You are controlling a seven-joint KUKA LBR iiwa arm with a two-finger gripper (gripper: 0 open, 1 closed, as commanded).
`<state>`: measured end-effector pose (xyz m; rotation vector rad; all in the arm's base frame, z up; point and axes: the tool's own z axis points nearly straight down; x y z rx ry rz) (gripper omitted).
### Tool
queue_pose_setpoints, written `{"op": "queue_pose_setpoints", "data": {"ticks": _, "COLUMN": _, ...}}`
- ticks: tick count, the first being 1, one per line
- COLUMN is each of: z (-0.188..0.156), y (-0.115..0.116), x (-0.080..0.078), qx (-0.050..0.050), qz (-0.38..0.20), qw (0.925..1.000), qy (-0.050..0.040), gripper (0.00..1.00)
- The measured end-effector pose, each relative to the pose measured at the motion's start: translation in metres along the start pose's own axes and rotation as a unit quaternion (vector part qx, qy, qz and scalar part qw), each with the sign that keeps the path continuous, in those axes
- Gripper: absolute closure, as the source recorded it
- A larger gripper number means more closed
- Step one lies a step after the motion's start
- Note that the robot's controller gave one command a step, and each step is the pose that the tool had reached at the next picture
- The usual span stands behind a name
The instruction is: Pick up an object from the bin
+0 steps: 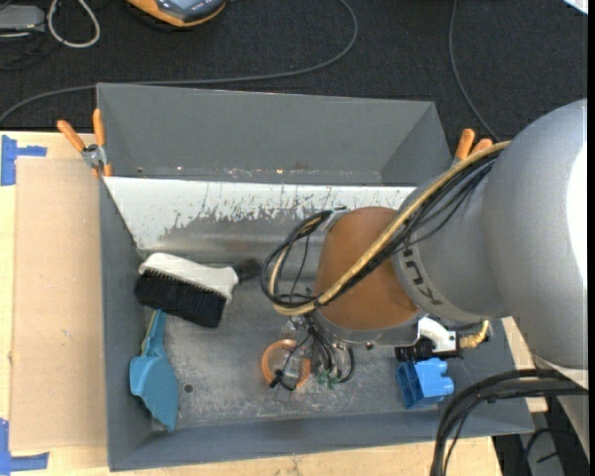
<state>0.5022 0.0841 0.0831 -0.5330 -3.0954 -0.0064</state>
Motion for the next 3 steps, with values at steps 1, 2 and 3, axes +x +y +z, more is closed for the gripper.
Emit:
{"op": "queue_pose_setpoints", "data": {"ticks": 1, "z": -0.034, "y": -0.001, "x": 0.002, "qx": 0.002, "qz": 0.0, "qw": 1.0, "qy": 0.0034, "gripper": 1.0}}
{"op": "queue_pose_setpoints", "data": {"ticks": 2, "z": -0.065, "y": -0.001, "x": 0.001, "qx": 0.002, "qz": -0.001, "qw": 1.0, "qy": 0.0024, "gripper": 1.0}}
{"op": "queue_pose_setpoints", "data": {"ticks": 3, "z": -0.078, "y": -0.001, "x": 0.001, "qx": 0.002, "qz": -0.001, "qw": 1.0, "qy": 0.0023, "gripper": 1.0}}
